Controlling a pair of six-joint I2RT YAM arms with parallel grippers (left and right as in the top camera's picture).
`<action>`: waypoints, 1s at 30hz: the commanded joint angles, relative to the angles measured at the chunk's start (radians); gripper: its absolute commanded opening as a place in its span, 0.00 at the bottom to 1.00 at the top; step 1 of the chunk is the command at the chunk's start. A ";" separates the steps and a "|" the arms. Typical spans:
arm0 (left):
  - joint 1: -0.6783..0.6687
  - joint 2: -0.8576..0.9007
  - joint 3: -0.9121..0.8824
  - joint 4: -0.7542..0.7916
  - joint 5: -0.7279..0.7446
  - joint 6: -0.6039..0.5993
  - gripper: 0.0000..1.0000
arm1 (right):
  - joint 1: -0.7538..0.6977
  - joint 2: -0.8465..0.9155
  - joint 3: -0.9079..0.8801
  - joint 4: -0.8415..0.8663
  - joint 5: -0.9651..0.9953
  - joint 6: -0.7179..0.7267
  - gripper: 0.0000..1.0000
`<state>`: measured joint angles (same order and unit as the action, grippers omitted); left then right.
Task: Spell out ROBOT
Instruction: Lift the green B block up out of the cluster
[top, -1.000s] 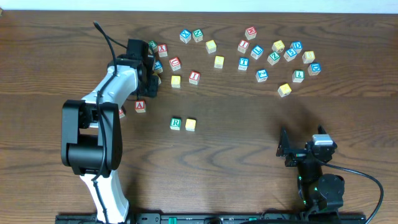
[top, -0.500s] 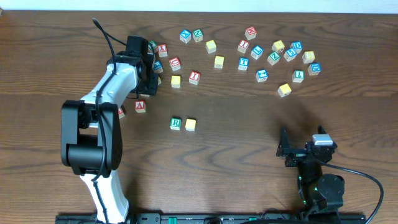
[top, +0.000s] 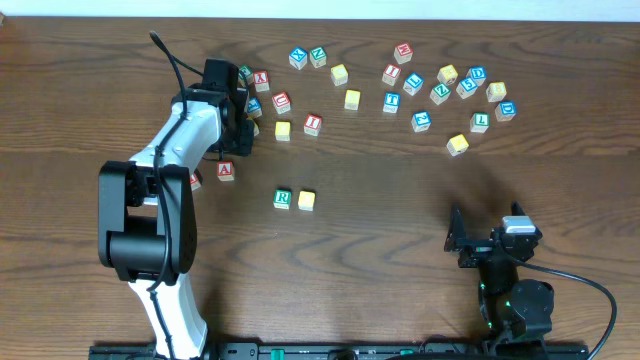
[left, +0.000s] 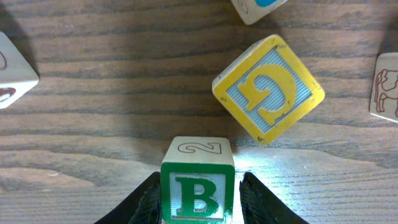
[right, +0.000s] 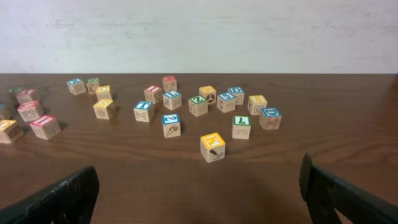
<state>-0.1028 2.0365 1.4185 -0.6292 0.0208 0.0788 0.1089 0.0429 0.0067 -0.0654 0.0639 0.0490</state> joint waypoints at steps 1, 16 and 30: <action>-0.001 0.013 0.022 -0.013 -0.002 -0.016 0.40 | 0.006 0.002 -0.001 -0.003 0.008 0.013 0.99; -0.001 0.013 0.022 -0.013 -0.002 -0.031 0.23 | 0.006 0.002 -0.001 -0.003 0.008 0.013 0.99; -0.001 0.013 0.022 0.004 -0.002 -0.031 0.23 | 0.006 0.002 -0.001 -0.003 0.008 0.013 0.99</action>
<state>-0.1028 2.0365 1.4204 -0.6273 0.0208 0.0525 0.1089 0.0433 0.0067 -0.0654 0.0639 0.0486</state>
